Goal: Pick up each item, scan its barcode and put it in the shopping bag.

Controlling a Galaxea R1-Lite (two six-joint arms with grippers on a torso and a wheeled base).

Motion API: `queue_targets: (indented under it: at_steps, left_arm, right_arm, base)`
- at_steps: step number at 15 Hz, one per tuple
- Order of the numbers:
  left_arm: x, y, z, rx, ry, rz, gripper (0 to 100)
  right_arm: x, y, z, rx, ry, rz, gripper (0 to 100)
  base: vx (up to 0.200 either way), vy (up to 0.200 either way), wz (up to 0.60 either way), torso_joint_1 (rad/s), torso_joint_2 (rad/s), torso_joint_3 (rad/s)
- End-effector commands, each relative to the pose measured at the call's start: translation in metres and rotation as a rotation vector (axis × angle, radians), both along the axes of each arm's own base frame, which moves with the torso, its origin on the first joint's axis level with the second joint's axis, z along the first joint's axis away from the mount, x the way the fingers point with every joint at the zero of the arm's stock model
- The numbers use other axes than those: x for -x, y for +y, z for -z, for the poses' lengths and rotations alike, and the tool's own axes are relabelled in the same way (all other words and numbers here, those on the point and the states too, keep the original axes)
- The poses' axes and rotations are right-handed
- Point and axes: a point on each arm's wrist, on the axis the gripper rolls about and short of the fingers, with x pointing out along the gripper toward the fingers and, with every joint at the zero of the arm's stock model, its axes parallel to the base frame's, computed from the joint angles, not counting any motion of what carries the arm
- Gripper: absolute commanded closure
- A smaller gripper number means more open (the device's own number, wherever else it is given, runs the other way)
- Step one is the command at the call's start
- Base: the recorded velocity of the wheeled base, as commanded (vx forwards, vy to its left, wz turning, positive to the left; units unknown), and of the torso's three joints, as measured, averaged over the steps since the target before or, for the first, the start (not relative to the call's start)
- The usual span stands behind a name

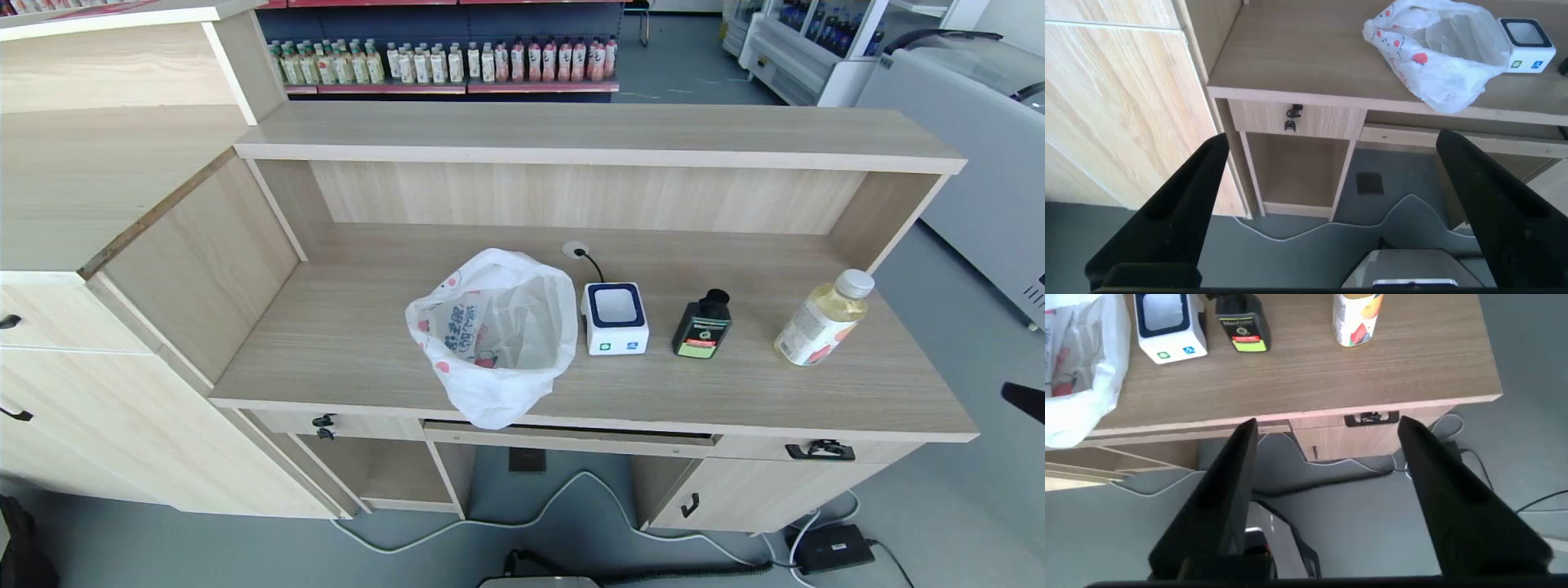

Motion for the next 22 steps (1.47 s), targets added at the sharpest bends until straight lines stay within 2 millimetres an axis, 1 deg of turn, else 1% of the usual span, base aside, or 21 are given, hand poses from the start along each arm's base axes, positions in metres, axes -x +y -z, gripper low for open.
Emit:
queue_targets:
  at_steps: [1, 2, 3, 4, 5, 6, 8, 11, 12, 13, 14, 15, 17, 20, 22]
  left_arm:
    - [0.0, 0.0, 0.0, 0.001, -0.001, 0.0, 0]
    - [0.0, 0.0, 0.0, 0.001, -0.002, 0.0, 0]
    - [0.0, 0.0, 0.0, 0.001, -0.001, 0.0, 0]
    - [0.0, 0.0, 0.0, 0.001, -0.001, 0.0, 0]
    - [0.0, 0.0, 0.0, 0.001, -0.001, 0.0, 0]
    - [0.0, 0.0, 0.0, 0.001, -0.001, 0.0, 0]
    - [0.0, 0.0, 0.0, 0.001, -0.002, 0.0, 0]
    - [0.0, 0.0, 0.0, 0.001, -0.001, 0.0, 0]
    - [0.0, 0.0, 0.0, 0.001, -0.001, 0.0, 0]
    - [0.0, 0.0, 0.0, 0.001, -0.001, 0.0, 0]
    - [0.0, 0.0, 0.0, 0.001, -0.001, 0.0, 0]
    - [0.0, 0.0, 0.0, 0.001, -0.001, 0.0, 0]
    - [0.0, 0.0, 0.0, 0.001, -0.001, 0.0, 0]
    - [0.0, 0.0, 0.0, 0.001, -0.001, 0.0, 0]
    - [0.0, 0.0, 0.0, 0.001, -0.001, 0.0, 0]
  right_arm:
    - [-0.089, -0.011, 0.027, 0.063, 0.163, 0.018, 0]
    - [-0.101, -0.017, 0.036, 0.092, 0.193, 0.031, 0]
    - [-0.111, -0.028, 0.046, 0.127, 0.236, 0.057, 0]
    - [-0.125, -0.041, 0.061, 0.169, 0.275, 0.076, 0]
    - [-0.135, -0.045, 0.073, 0.176, 0.272, 0.079, 0]
    - [-0.143, -0.045, 0.082, 0.168, 0.275, 0.054, 0]
    - [-0.153, -0.039, 0.092, 0.138, 0.284, -0.047, 0]
    - [-0.179, -0.035, 0.109, 0.18, 0.247, -0.106, 0]
    - [-0.182, -0.035, 0.111, 0.202, 0.228, -0.137, 0]
    - [-0.189, -0.035, 0.115, 0.247, 0.205, -0.201, 0]
    - [-0.195, -0.033, 0.116, 0.268, 0.193, -0.229, 0]
    - [-0.202, -0.028, 0.119, 0.268, 0.175, -0.25, 0]
    - [-0.22, -0.026, 0.121, 0.273, 0.116, -0.27, 0]
    - [-0.243, -0.023, 0.12, 0.275, 0.073, -0.296, 0]
    - [-0.255, -0.021, 0.12, 0.278, 0.054, -0.307, 0]
  base:
    - [0.0, 0.0, 0.0, 0.0, 0.0, 0.0]
    - [0.0, 0.0, 0.0, 0.0, 0.0, 0.0]
    - [0.0, 0.0, 0.0, 0.0, 0.0, 0.0]
    - [0.0, 0.0, 0.0, 0.0, 0.0, 0.0]
    - [0.0, 0.0, 0.0, 0.0, 0.0, 0.0]
    - [0.0, 0.0, 0.0, 0.0, 0.0, 0.0]
    - [0.0, 0.0, 0.0, 0.0, 0.0, 0.0]
    - [0.0, 0.0, 0.0, 0.0, 0.0, 0.0]
    - [0.0, 0.0, 0.0, 0.0, 0.0, 0.0]
    - [0.0, 0.0, 0.0, 0.0, 0.0, 0.0]
    - [0.0, 0.0, 0.0, 0.0, 0.0, 0.0]
    - [0.0, 0.0, 0.0, 0.0, 0.0, 0.0]
    - [0.0, 0.0, 0.0, 0.0, 0.0, 0.0]
    - [0.0, 0.0, 0.0, 0.0, 0.0, 0.0]
    - [0.0, 0.0, 0.0, 0.0, 0.0, 0.0]
